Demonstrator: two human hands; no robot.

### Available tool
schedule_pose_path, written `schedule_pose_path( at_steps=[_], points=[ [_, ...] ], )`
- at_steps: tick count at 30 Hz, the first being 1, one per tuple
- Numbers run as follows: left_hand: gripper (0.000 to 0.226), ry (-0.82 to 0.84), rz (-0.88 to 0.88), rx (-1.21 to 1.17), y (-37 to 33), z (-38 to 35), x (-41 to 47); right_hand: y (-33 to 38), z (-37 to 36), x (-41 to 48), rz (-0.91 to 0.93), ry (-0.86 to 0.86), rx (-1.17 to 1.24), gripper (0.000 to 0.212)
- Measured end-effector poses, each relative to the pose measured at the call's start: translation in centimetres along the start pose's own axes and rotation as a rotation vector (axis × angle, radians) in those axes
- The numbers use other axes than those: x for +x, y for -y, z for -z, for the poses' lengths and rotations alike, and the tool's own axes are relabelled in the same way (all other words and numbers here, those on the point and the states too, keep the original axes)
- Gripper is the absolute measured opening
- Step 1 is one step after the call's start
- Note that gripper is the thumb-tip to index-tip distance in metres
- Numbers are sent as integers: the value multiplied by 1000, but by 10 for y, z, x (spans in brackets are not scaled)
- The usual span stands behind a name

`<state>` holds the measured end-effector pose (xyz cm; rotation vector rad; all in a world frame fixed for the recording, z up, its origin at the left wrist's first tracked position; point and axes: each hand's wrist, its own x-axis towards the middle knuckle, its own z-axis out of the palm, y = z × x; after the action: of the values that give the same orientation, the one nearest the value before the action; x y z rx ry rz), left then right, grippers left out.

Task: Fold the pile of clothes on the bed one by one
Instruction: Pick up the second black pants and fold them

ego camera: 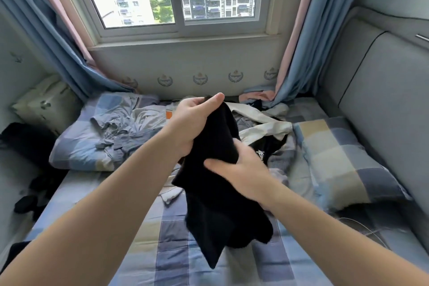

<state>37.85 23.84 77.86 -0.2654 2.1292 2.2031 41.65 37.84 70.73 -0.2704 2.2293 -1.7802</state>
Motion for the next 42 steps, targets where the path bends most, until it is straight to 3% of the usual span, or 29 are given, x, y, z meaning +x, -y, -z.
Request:
schedule_pose_path(
  at_steps=[2, 4, 6, 10, 13, 15, 20, 23, 26, 30, 31, 36, 38, 40, 42],
  points=[
    [22, -8, 10, -95, 2, 9, 5, 6, 9, 10, -8, -56, 63, 21],
    [32, -46, -32, -98, 2, 19, 5, 15, 24, 19, -57, -80, 176, 10],
    [40, -45, -123, 97, 6, 27, -4, 23, 37, 26, -94, -129, 258, 13],
    [66, 253, -104, 236, 35, 21, -32, 44, 53, 27, -115, -116, 342, 23],
    [75, 172, -234, 215, 49, 12, -35, 57, 56, 21, -141, 57, 376, 33],
    [66, 71, -289, 214, 43, 8, -34, 60, 57, 18, -184, 180, 413, 48],
    [9, -138, -279, 63, 34, 11, -22, 51, 66, 3, -155, 440, 517, 71],
    [11, -253, -217, -61, 31, 18, -13, 26, 69, -2, -94, 458, 360, 96],
    [17, -282, -166, -62, 30, 12, -13, 17, 44, -17, -14, 245, 40, 81],
    [19, -251, -134, -37, 23, 6, -15, -4, 32, -3, 130, -75, -134, 17],
    [21, -258, -129, -23, 21, 11, -12, -5, 39, 2, 143, -116, -164, 9],
    [36, -316, -160, 181, 20, 51, -1, 22, 79, 13, 193, -106, 75, 13],
    [31, -236, -177, 385, 21, 60, 0, 39, 88, 17, 234, -68, 106, 15],
    [40, -157, -257, 571, 21, 60, -2, 57, 90, 21, 269, -10, 94, 16],
    [62, -13, -308, 511, 17, 47, -13, 75, 89, 23, 310, 43, 20, 15]
  ],
)
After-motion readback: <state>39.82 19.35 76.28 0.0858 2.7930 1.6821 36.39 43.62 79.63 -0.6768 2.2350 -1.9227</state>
